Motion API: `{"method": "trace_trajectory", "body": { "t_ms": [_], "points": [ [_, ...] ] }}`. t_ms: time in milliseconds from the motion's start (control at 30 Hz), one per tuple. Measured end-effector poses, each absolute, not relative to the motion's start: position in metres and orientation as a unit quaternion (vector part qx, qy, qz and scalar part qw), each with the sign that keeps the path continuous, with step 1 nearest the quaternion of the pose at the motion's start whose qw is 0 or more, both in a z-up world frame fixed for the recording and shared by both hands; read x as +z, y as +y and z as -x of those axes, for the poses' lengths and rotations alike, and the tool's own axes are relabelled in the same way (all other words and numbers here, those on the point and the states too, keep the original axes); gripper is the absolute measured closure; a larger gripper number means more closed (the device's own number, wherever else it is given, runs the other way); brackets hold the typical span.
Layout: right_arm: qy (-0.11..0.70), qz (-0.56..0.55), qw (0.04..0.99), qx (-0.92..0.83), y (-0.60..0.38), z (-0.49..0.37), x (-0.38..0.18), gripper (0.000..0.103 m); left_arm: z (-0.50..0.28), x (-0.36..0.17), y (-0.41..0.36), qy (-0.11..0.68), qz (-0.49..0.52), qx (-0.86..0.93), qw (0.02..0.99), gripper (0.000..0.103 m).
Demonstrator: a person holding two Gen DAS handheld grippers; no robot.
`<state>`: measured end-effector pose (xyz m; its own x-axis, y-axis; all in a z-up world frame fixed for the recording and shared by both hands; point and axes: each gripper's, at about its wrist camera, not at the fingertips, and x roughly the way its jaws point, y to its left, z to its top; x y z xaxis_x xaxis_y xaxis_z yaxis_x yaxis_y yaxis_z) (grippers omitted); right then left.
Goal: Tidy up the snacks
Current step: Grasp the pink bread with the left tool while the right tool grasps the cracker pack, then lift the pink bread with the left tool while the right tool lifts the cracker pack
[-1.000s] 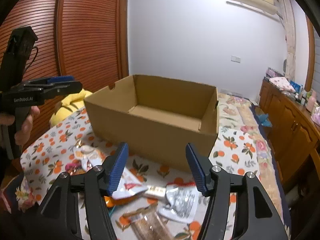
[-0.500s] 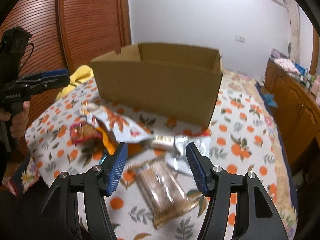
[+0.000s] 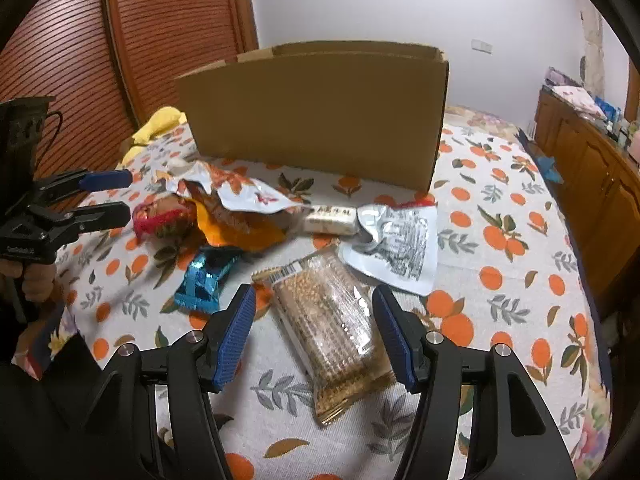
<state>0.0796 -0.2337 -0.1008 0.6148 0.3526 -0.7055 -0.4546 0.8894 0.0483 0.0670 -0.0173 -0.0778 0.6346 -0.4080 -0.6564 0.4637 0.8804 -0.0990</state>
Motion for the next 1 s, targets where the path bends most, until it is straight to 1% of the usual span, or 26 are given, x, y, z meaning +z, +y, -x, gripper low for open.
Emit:
{"method": "trace_trajectory", "body": {
  "t_ms": [467, 633, 733, 767, 800, 833, 900, 1000],
  "points": [
    [0.403, 0.075, 0.888, 0.211, -0.235, -0.096, -0.119, 0.041, -0.078, -0.093, -0.034, 0.374, -0.072, -0.240, 0.893, 0.023],
    [0.394, 0.077, 0.893, 0.202, -0.234, -0.095, -0.120, 0.041, -0.085, -0.098, -0.040, 0.377, -0.087, -0.233, 0.892, 0.023],
    [0.391, 0.091, 0.895, 0.195, -0.230, -0.093, -0.120, 0.041, -0.089, -0.101, -0.044, 0.381, -0.091, -0.230, 0.891, 0.025],
    [0.389, 0.100, 0.896, 0.192, -0.228, -0.092, -0.121, 0.041, -0.090, -0.103, -0.045, 0.383, -0.093, -0.229, 0.890, 0.033],
    [0.388, 0.101, 0.896, 0.191, -0.227, -0.093, -0.121, 0.041, -0.091, -0.104, -0.046, 0.384, -0.098, -0.225, 0.890, 0.038],
    [0.389, 0.098, 0.896, 0.191, -0.228, -0.093, -0.121, 0.041, -0.091, -0.105, -0.046, 0.383, -0.103, -0.221, 0.891, 0.040],
    [0.389, 0.095, 0.896, 0.193, -0.229, -0.093, -0.121, 0.040, -0.089, -0.105, -0.046, 0.375, -0.114, -0.209, 0.896, 0.051],
    [0.388, 0.096, 0.896, 0.192, -0.228, -0.093, -0.122, 0.040, -0.085, -0.105, -0.042, 0.374, -0.110, -0.212, 0.896, 0.051]
  ]
}}
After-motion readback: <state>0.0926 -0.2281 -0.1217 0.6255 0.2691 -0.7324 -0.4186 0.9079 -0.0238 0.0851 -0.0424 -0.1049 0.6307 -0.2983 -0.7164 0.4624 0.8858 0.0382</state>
